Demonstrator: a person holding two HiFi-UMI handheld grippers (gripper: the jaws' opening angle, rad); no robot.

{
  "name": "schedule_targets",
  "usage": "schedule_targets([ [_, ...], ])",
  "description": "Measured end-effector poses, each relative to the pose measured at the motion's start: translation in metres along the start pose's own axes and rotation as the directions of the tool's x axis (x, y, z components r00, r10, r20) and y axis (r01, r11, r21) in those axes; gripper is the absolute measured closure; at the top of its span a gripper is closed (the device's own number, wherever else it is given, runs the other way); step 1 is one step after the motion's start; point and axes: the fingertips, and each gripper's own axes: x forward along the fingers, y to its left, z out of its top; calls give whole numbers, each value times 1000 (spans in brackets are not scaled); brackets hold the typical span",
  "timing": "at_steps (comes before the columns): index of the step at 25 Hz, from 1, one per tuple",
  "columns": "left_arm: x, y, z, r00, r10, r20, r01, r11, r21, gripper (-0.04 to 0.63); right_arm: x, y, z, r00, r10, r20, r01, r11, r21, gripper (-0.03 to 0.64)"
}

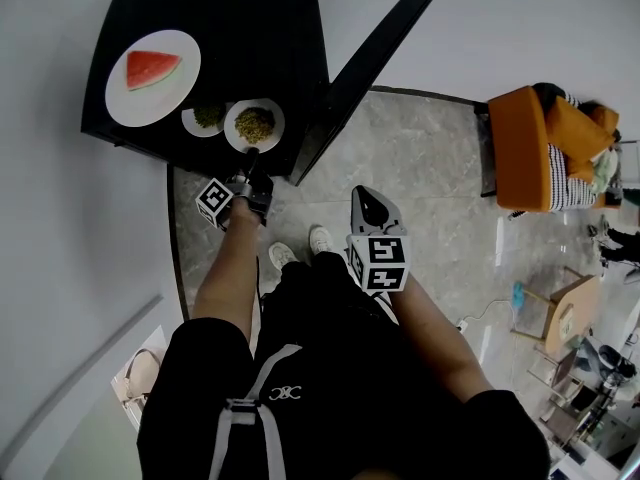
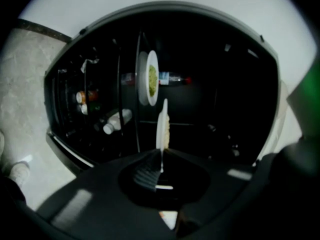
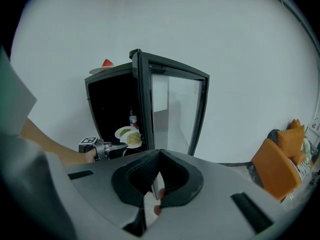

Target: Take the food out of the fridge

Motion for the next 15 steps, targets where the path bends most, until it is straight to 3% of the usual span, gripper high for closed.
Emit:
schedule_targets([
  [9,-68,-19,-6,999,34,40,-33,999,-31,592,7,20,15,995,93,34,-91,995,-38,623],
  [15,-110,-76,-25,1000,11,-9,-11,999,40,591,15,46,30,982,177,68,-172,982,-73,623],
])
